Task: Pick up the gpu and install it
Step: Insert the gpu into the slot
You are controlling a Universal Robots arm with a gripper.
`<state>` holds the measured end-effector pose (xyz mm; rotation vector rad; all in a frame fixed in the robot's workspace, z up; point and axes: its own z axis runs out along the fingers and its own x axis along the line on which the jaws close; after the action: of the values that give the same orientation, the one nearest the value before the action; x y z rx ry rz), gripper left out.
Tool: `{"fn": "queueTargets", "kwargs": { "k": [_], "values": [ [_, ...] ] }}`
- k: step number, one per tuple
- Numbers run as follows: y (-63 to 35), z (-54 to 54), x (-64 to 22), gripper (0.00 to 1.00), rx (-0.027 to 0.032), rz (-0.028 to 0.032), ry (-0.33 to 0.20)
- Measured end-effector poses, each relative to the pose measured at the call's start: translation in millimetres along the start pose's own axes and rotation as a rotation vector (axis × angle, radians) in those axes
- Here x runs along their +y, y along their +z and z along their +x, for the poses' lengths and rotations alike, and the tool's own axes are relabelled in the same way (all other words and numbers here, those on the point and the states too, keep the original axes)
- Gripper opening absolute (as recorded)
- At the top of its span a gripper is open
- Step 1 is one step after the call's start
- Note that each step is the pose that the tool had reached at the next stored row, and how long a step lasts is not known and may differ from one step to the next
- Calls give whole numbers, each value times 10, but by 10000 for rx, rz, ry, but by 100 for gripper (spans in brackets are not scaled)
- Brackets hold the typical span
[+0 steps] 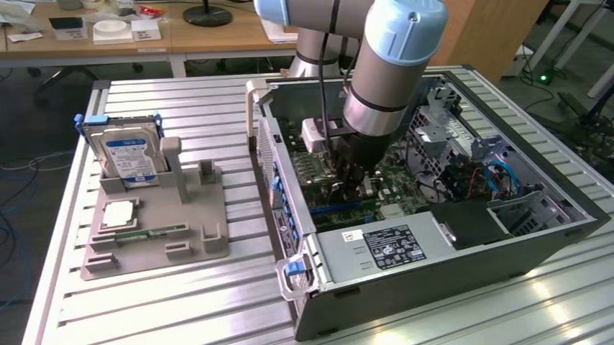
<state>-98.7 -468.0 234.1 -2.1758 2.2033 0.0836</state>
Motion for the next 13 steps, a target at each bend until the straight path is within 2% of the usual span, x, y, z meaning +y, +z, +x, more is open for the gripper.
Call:
{"fn": "queueTargets", "kwargs": {
  "k": [13],
  "values": [
    [25,2,0,28,1,-4,0]
  ]
}}
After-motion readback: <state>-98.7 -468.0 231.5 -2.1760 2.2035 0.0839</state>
